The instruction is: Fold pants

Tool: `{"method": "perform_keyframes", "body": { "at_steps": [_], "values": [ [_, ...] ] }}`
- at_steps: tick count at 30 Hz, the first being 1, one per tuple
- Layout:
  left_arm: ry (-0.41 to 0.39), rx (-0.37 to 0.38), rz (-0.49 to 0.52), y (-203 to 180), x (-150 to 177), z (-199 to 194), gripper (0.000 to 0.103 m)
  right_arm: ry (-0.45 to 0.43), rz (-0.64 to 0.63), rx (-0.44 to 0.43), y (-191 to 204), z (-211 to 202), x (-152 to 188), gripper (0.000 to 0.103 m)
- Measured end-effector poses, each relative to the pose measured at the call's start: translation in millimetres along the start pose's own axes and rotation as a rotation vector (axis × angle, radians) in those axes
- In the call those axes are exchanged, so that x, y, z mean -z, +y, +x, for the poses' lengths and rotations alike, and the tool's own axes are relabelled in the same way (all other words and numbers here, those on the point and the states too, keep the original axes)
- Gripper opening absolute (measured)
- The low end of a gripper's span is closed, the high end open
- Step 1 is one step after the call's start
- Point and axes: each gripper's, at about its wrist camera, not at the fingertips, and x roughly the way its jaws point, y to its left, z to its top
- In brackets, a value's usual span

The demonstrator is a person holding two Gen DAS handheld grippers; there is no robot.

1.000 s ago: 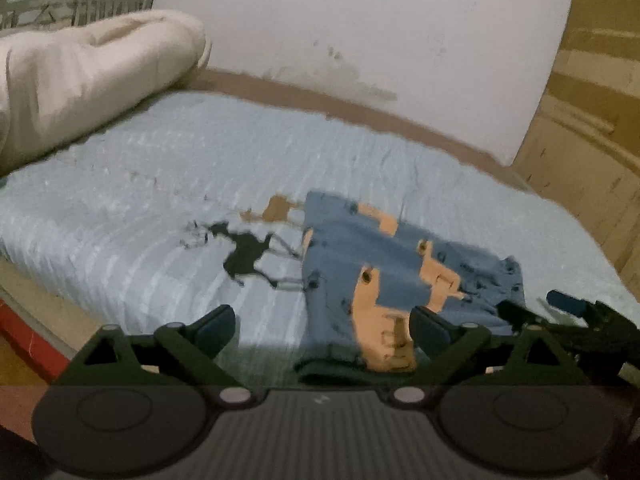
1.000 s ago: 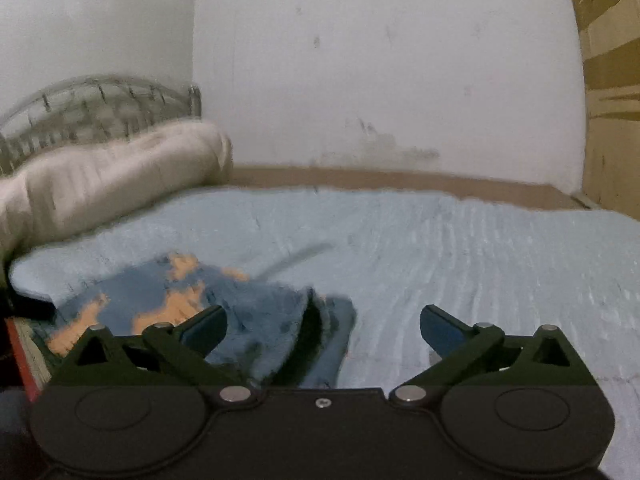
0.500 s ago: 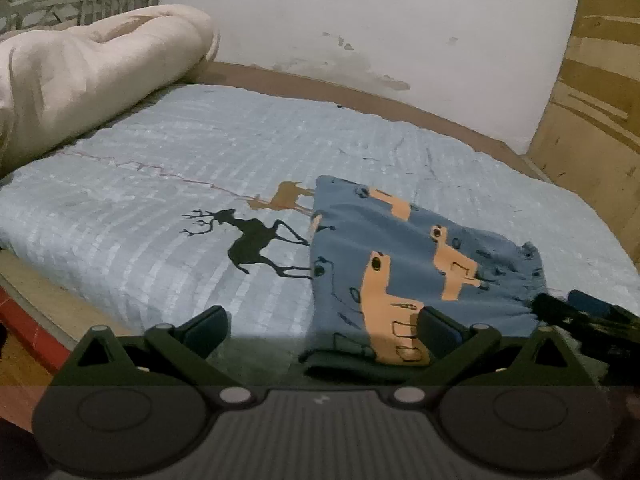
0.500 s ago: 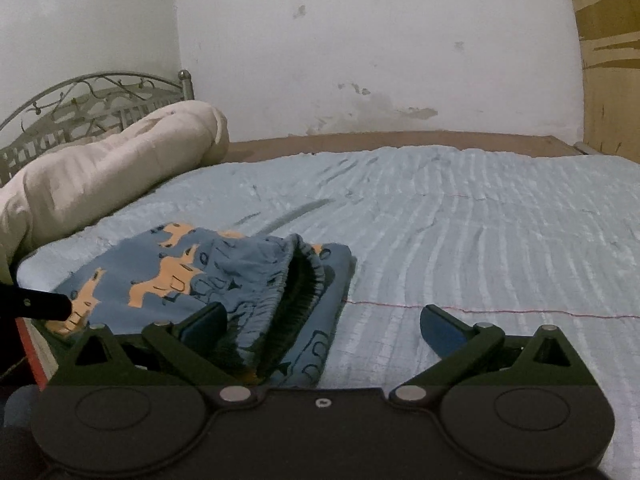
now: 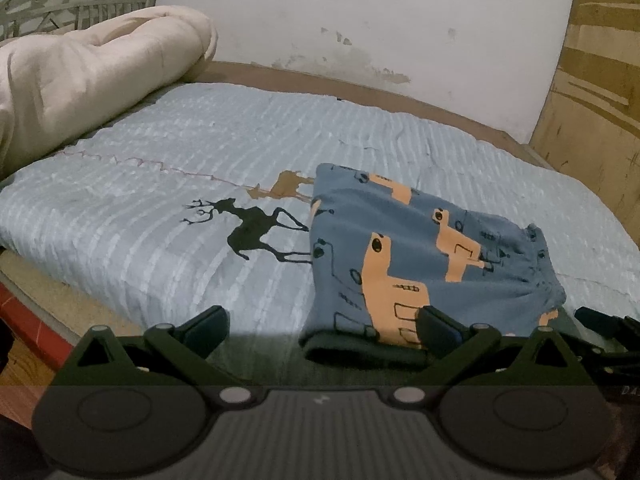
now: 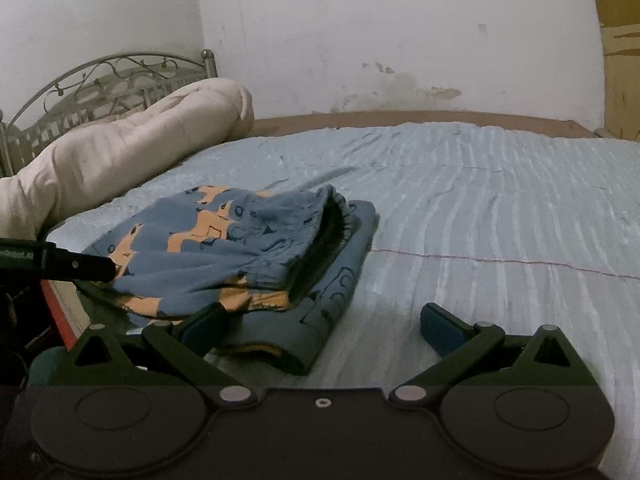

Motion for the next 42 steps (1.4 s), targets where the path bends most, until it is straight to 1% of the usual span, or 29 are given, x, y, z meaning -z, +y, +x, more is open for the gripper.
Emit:
{"method": "perform_keyframes", "body": {
  "at_steps": [7, 10, 12, 14, 15, 17, 18, 20, 22, 25, 29, 35, 40, 42],
  "values": [
    [0.01, 0.023, 0.002, 1.7, 3.7, -1.8, 0.102, 0.011, -0.029, -0.006, 2.7, -3.2, 4.4, 0.102],
    [-0.009, 0.029, -0.004, 2.5, 1.7, -5.6, 0.102, 0.006, -0.048, -0.001, 5.0, -6.8, 7.6, 0.102],
    [-0.029, 0.028, -0.013, 3.1, -0.5, -6.5, 0.102, -0.023, -0.032, -0.011, 4.2, -13.3, 5.7, 0.102],
    [-0.029, 0.015, -0.026, 3.4, -3.0, -4.0, 0.102, -0.081, 0.029, -0.052, -1.0, -19.1, -0.2, 0.102],
    [-0.026, 0.005, -0.035, 3.9, -3.8, -1.6, 0.102, -0.098, 0.052, -0.06, -2.6, -18.1, -4.6, 0.102],
    [-0.01, -0.022, -0.043, 5.5, -3.1, 2.0, 0.102, -0.1, 0.062, -0.026, -2.9, -8.4, -14.4, 0.102],
    [-0.003, -0.026, -0.041, 6.2, -1.8, 3.2, 0.102, -0.091, 0.06, 0.017, -2.5, -1.5, -19.1, 0.102],
    [-0.005, -0.02, -0.043, 7.7, 0.3, 2.8, 0.102, -0.031, 0.07, 0.097, -4.1, 13.3, -25.0, 0.102],
    [-0.004, -0.016, -0.042, 8.7, -0.2, 2.1, 0.102, 0.012, 0.089, 0.082, -8.1, 19.9, -24.2, 0.102],
    [-0.019, -0.009, -0.05, 9.5, -2.1, -0.6, 0.102, -0.014, 0.069, 0.067, -9.2, 12.7, -22.5, 0.102],
    [-0.047, 0.009, -0.06, 7.6, -5.0, -2.8, 0.102, -0.061, 0.103, 0.011, -17.8, 6.8, -28.2, 0.102],
    [-0.054, 0.005, -0.045, -1.6, -13.0, 2.8, 0.102, -0.029, 0.193, -0.106, -36.3, 34.1, -48.9, 0.102],
    [-0.027, 0.014, -0.016, -13.7, -16.6, 14.4, 0.102, 0.028, 0.283, -0.165, -45.4, 63.2, -60.3, 0.102],
    [-0.021, 0.02, -0.004, -17.8, -15.7, 17.0, 0.102, 0.044, 0.294, -0.188, -46.5, 71.8, -63.5, 0.102]
  ]
}}
